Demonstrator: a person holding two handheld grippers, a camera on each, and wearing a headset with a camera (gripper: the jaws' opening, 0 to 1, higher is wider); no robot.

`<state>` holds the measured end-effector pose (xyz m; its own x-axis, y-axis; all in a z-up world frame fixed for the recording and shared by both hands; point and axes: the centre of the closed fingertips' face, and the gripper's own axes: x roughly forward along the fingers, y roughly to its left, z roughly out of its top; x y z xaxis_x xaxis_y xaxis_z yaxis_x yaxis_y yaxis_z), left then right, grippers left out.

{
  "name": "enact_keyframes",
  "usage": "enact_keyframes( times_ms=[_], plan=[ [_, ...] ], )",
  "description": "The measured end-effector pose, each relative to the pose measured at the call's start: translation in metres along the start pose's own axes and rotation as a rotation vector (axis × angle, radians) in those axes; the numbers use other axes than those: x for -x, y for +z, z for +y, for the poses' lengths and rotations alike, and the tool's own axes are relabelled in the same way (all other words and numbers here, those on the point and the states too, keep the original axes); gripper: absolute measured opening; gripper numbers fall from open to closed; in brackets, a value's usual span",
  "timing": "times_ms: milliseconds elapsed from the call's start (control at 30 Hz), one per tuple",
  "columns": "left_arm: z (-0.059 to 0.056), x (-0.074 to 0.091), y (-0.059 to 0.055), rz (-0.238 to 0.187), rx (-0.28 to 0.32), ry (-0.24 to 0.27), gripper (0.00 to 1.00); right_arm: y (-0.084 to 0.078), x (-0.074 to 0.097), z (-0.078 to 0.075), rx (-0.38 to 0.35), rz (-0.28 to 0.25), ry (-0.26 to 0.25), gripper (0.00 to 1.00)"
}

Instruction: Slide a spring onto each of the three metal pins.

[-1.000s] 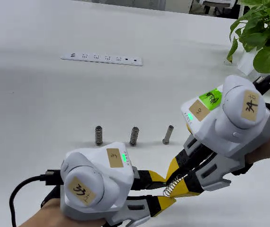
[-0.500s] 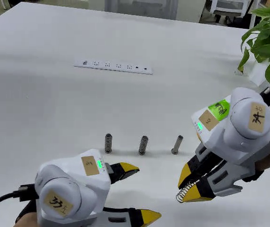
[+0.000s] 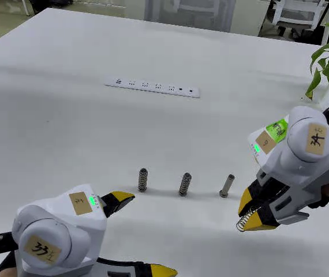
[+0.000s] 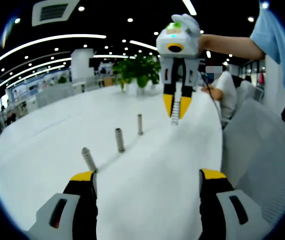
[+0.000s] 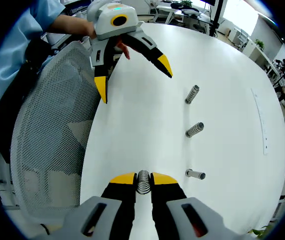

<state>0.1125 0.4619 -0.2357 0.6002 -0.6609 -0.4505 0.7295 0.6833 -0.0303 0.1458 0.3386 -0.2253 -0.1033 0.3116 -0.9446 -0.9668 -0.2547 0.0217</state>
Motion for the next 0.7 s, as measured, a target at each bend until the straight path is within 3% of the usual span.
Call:
enact_keyframes(
  times_ms=[267,500,700],
  plan=[
    [0.011,0.005,-0.004,0.007,0.047,0.04,0.99,0.002,0.017,-0.028,0.015,0.015,-0.051,0.12],
    [0.018,0.01,-0.006,0.007,0.058,0.066,1.0,-0.002,0.022,-0.057,0.032,0.041,-0.09,0.12],
    [0.021,0.013,-0.011,0.014,0.065,0.067,1.0,-0.006,0.021,-0.07,0.037,0.068,-0.104,0.12]
  ],
)
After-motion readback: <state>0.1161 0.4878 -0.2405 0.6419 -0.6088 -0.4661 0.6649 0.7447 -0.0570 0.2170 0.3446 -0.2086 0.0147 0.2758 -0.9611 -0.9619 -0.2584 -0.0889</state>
